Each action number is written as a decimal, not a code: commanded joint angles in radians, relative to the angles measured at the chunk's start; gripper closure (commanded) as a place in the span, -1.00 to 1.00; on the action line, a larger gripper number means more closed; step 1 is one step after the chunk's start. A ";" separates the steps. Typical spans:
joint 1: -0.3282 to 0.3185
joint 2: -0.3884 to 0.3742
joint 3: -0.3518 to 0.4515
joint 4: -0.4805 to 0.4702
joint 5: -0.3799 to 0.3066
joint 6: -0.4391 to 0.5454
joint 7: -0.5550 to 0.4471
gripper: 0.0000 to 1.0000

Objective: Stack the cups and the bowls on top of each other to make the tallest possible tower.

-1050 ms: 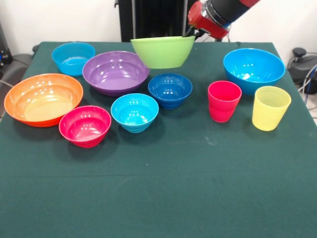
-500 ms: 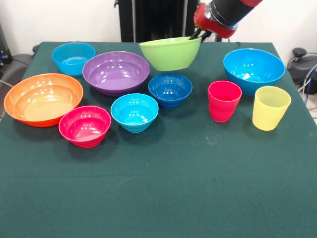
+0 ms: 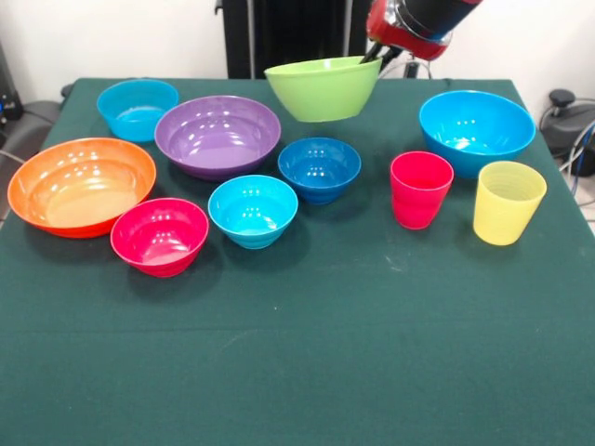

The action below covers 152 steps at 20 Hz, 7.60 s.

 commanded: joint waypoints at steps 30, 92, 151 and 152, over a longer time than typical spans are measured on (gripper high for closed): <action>-0.130 0.043 0.257 -0.101 -0.037 0.244 -0.335 1.00; -0.182 0.023 0.257 -0.186 -0.114 0.290 -0.496 1.00; -0.226 0.032 0.281 -0.215 -0.187 0.273 -0.578 1.00; -0.227 0.030 0.282 -0.213 -0.187 0.274 -0.577 1.00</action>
